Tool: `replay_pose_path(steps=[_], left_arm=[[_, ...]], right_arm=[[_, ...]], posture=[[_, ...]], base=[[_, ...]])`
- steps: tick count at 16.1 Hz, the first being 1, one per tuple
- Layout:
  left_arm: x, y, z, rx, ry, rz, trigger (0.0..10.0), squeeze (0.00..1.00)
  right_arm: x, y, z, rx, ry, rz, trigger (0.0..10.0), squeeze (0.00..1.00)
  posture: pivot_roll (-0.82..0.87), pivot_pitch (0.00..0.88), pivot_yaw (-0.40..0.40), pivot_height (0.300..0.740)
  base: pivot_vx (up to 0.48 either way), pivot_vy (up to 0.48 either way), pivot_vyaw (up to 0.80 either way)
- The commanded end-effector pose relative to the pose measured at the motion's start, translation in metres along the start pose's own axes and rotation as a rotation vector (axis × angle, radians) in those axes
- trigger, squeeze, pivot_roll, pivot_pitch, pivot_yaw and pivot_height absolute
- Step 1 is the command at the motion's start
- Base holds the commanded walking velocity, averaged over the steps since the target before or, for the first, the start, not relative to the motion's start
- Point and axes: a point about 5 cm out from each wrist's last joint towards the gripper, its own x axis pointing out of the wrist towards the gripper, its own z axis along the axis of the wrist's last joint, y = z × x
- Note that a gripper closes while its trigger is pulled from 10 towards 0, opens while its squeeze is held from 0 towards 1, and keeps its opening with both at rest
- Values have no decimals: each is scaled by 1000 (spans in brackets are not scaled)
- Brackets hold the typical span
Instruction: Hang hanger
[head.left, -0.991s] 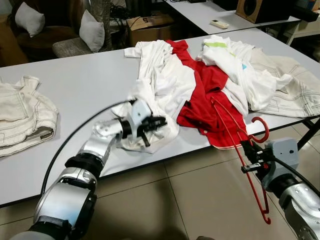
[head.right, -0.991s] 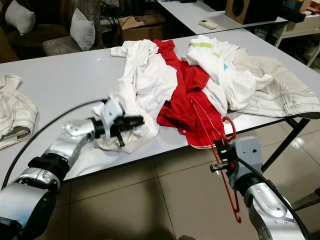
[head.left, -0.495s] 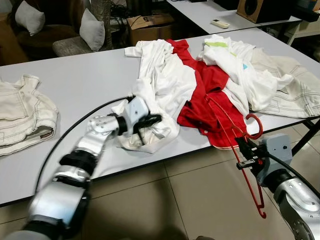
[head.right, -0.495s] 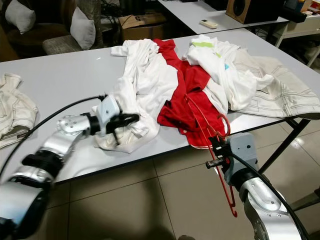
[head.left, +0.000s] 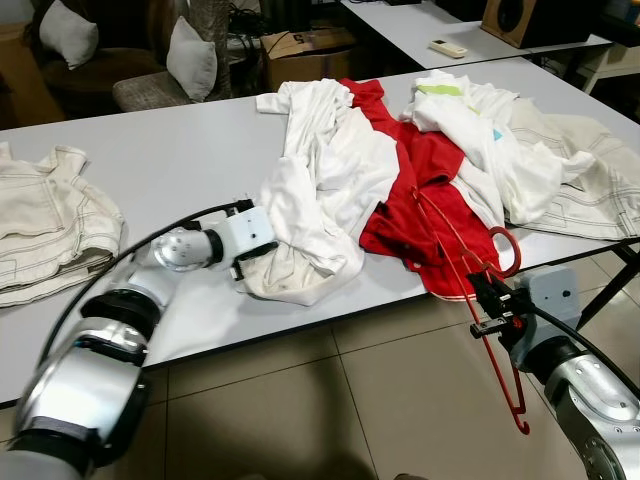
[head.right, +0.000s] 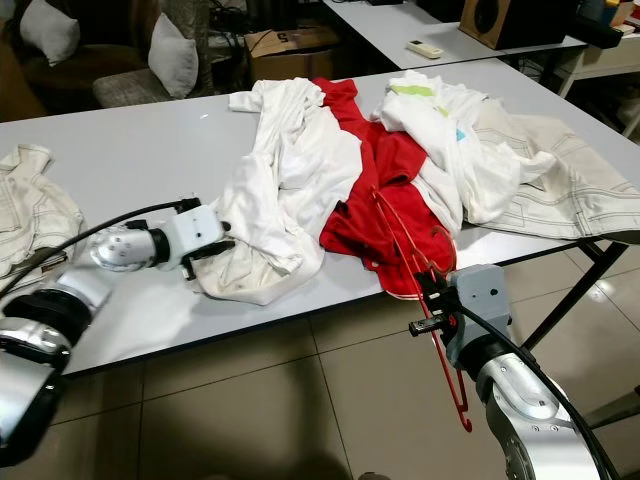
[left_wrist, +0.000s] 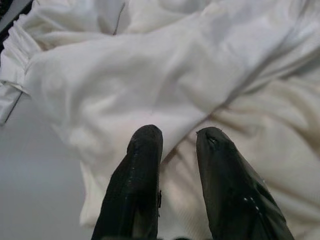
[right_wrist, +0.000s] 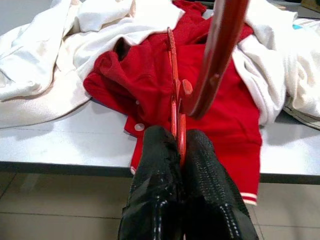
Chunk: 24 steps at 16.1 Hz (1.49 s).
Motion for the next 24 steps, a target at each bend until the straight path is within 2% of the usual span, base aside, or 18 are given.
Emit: replay_pose_path(steps=[1,5,9,10,11,12,15,18,19,20,21,22,23,24], left_arm=[[4,4,6,1,-17,38,10000,0],[16,-7,8,51,26,64,10000,0],[23,-8,11,73,51,110,10000,0],[25,-10,12,68,46,111,3725,0],[25,-10,13,68,45,109,3216,0],[26,-11,13,69,43,113,0,0],[27,-14,14,34,22,100,0,0],[28,-15,17,-91,-41,111,0,0],[28,-12,19,-179,-82,137,0,0],[26,-6,22,-338,-158,189,0,0],[25,-2,23,-405,-194,216,0,0],[21,6,25,-531,-269,266,0,0],[19,9,26,-573,-301,282,0,0],[14,18,29,-651,-390,304,0,0]], right_arm=[[2,1,2,-12,-9,7,10000,0],[1,1,2,-15,-10,5,10000,0],[-2,0,1,-14,-8,-4,10000,0],[-2,0,1,-13,-7,-7,10000,0],[-3,0,1,-13,-7,-7,10000,0],[-3,0,1,-13,-7,-10,10000,0],[-4,0,0,-13,-5,-13,10000,0],[-3,0,0,-15,-7,-13,10000,0],[-2,0,0,-15,-8,-13,10000,0],[-1,0,1,-15,-11,-12,10000,0],[-1,0,1,-15,-12,-12,10000,0],[0,0,1,-14,-14,-12,10000,0],[0,0,1,-14,-14,-12,10000,0],[1,0,1,-12,-17,-11,10000,0]], posture=[[-195,0,45,740],[-206,0,52,740],[-215,0,61,740],[-217,0,63,740],[-217,0,63,740],[-220,0,67,740],[-222,0,69,740],[-222,0,67,740],[-222,0,66,740],[-221,0,67,740],[-221,0,67,740],[-221,0,67,740],[-218,0,67,740],[-212,0,67,740]], base=[[0,0,0],[0,0,0],[0,0,0],[0,0,0],[0,0,0],[0,0,0],[0,0,0],[0,0,0],[0,0,0],[0,0,0],[0,0,0],[0,0,0],[0,0,0],[0,0,0]])
